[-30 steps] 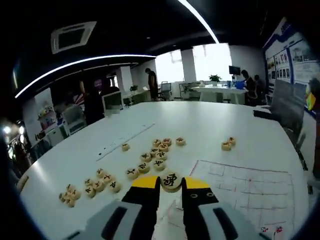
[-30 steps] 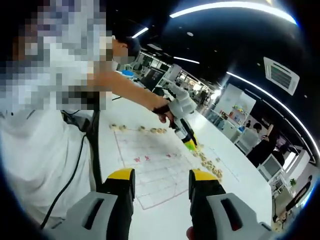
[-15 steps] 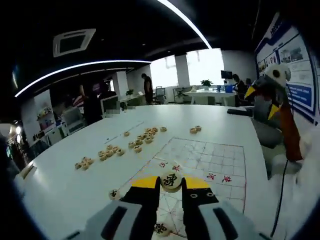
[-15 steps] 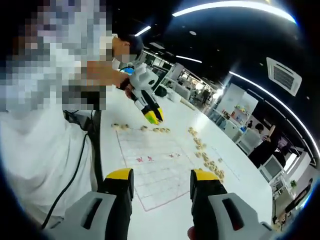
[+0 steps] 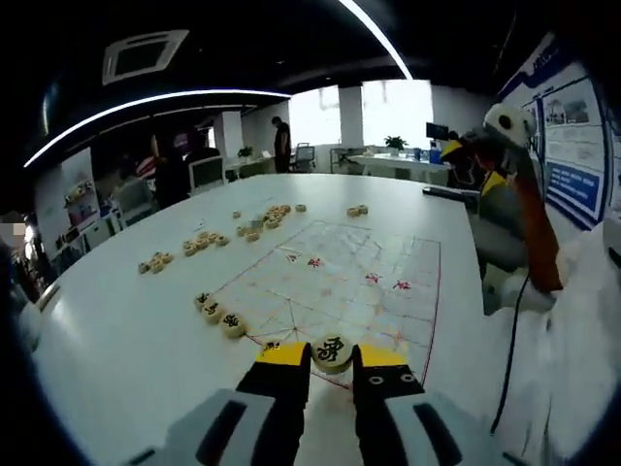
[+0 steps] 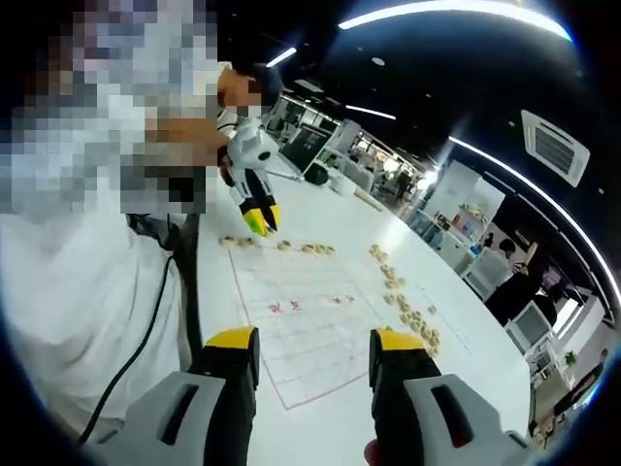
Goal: Pick up the chess pieces one by one and place each piece onto its starting position on the chessboard, setting the pieces on their correct points until all the chess pieces are arranged in the starting layout
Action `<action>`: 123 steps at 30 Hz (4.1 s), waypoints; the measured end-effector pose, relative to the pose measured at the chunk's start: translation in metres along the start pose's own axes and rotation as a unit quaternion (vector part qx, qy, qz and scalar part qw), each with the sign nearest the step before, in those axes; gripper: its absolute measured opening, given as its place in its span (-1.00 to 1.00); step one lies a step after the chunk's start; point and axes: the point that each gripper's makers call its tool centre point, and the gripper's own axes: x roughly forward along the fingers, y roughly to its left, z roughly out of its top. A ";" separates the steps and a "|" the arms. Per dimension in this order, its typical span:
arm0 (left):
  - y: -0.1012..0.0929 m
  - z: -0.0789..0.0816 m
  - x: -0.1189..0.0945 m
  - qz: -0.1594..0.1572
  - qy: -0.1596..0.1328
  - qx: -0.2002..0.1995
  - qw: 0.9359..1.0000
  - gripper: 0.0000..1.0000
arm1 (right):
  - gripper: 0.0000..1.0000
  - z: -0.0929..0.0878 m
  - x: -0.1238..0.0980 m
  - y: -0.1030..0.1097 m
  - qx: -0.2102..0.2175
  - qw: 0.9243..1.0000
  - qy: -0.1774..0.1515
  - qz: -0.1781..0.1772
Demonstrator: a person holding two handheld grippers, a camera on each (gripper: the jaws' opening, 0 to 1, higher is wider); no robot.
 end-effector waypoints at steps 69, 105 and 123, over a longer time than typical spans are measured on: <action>0.109 0.072 0.043 0.013 -0.001 0.015 1.000 -0.30 | -0.11 -0.026 0.058 -0.069 0.151 0.987 -0.010 -0.056; 0.143 0.117 0.246 -0.031 0.031 0.003 0.999 -0.59 | -0.14 -0.044 0.049 -0.084 0.162 0.983 0.011 -0.089; 0.131 0.102 0.160 -0.017 0.006 0.014 1.000 -0.59 | -0.15 -0.037 0.057 -0.076 0.151 0.986 0.009 -0.075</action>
